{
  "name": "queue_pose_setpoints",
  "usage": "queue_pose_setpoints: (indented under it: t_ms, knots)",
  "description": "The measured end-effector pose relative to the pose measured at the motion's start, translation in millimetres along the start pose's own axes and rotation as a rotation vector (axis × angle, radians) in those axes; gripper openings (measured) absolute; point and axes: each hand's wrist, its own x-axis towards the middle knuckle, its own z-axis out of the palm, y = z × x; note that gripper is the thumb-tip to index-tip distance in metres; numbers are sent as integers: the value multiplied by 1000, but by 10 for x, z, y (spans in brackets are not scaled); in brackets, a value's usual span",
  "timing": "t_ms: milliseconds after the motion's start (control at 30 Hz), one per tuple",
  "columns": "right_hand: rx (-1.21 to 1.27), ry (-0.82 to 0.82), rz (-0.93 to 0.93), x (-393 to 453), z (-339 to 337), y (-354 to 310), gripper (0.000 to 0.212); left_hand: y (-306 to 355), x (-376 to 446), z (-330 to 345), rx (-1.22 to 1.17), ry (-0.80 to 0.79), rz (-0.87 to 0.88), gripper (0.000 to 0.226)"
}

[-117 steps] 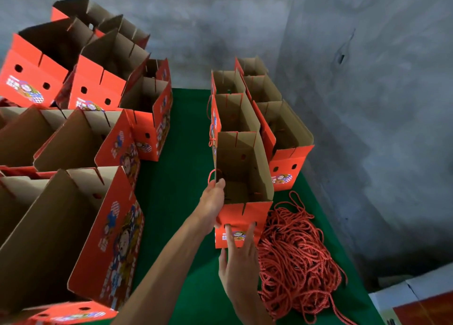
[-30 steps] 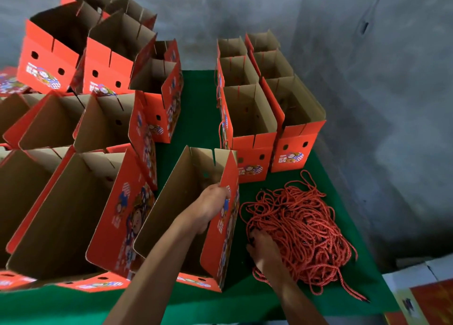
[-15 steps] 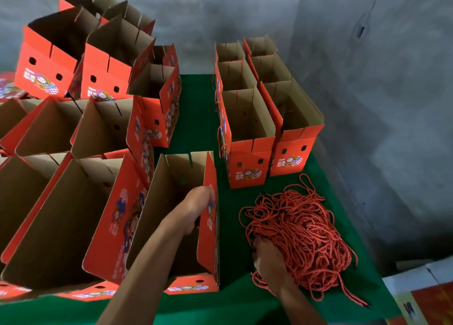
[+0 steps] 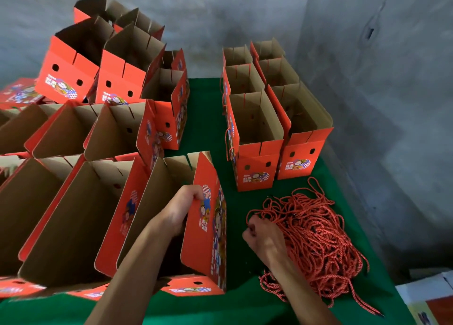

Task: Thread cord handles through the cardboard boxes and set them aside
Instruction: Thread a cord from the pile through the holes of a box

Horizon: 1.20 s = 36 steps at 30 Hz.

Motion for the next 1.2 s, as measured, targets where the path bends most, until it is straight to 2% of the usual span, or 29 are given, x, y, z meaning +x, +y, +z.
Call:
queue_pose_setpoints:
  t_ms: [100,233,300,400,500,667,733,800,900,1033,1100,1200]
  knots:
    - [599,-7,109,197,-137,-326,11,-14,7,-56,-6,-43,4,68]
    - [893,-10,11,334,-210,-572,14,-56,46,-73,-2,-66,15,71]
    - [948,-10,20,375,-212,-601,15,-77,66,-93,-7,-76,14,71]
    - [891,-1,42,393,-169,-570,18,-63,49,-92,-8,-94,7,71]
    - [715,-16,57,411,-146,-552,20,-44,18,-68,-19,-103,-2,87]
    - [772,17,44,410,-118,-595,18,9,-48,76,24,-99,36,81]
    - [665,36,-18,398,-125,-565,19,38,-35,135,-16,-133,4,83]
    - [512,44,-83,401,-135,-520,20,69,-30,253,14,-93,-19,65]
    - [412,63,-150,399,-137,-491,20,80,98,417,309,1,19,30]
    - [428,49,-156,395,-138,-469,11,56,282,506,548,78,96,18]
    - [424,28,-136,418,-136,-452,16,41,318,507,607,130,116,14]
    - [493,-10,-120,421,-137,-444,21,16,346,509,670,136,115,23]
